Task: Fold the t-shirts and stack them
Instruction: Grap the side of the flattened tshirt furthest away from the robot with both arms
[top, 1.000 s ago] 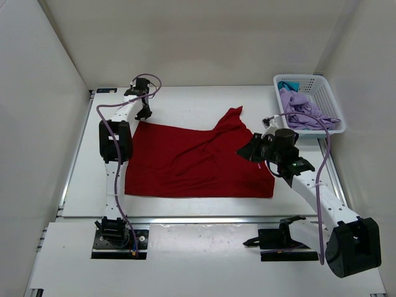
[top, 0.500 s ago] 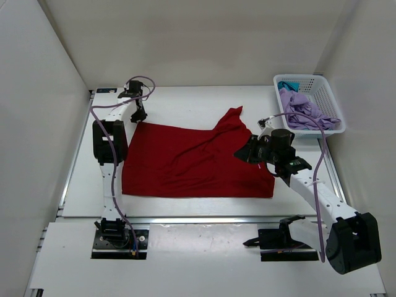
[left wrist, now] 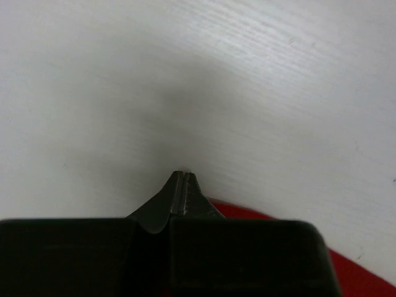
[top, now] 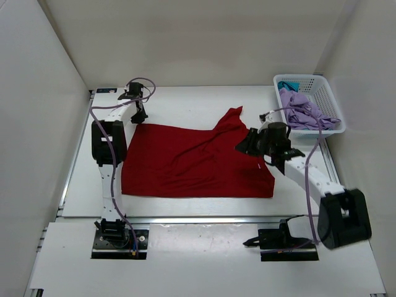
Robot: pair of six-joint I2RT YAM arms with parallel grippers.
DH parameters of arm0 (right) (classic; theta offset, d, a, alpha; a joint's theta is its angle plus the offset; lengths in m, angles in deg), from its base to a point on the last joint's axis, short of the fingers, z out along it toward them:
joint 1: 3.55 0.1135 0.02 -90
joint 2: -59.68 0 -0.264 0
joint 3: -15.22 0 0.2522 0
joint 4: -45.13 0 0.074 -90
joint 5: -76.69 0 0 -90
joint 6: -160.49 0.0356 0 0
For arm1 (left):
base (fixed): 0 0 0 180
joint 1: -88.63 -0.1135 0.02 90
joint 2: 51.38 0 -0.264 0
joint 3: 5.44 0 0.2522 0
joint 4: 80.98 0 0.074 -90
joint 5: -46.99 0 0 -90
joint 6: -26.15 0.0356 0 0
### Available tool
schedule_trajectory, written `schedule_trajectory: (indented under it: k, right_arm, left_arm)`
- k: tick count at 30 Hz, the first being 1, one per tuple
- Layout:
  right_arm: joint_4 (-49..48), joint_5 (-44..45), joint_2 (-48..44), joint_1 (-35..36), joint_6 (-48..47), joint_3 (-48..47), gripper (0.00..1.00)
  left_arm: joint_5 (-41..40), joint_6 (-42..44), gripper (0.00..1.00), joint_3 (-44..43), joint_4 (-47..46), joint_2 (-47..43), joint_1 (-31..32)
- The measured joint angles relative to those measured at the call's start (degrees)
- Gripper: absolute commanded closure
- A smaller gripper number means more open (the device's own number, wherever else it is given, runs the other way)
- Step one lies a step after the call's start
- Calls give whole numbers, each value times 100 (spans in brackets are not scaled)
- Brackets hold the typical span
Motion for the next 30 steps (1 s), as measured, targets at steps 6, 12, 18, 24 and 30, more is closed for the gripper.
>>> schedule_trajectory:
  k: [6, 12, 18, 24, 30]
  right_arm:
    - [-210, 476, 1880, -544, -46, -1266, 64]
    - [-402, 654, 3176, -975, -28, -2317, 57]
    - [-345, 514, 4601, -1049, -48, -3952, 57]
    - [256, 507, 5840, -1047, -66, -5584, 56]
    - [763, 654, 6603, -1056, -76, -6658, 60]
  left_arm:
    - [192, -129, 100, 1137, -361, -774, -238]
    - [468, -328, 100, 2041, -866, -1665, -608]
    - [732, -566, 100, 2559, -1412, -1956, -861]
    - [940, -767, 100, 2929, -1565, -2037, -979]
    - [1054, -789, 100, 2918, -1718, -2035, -1016]
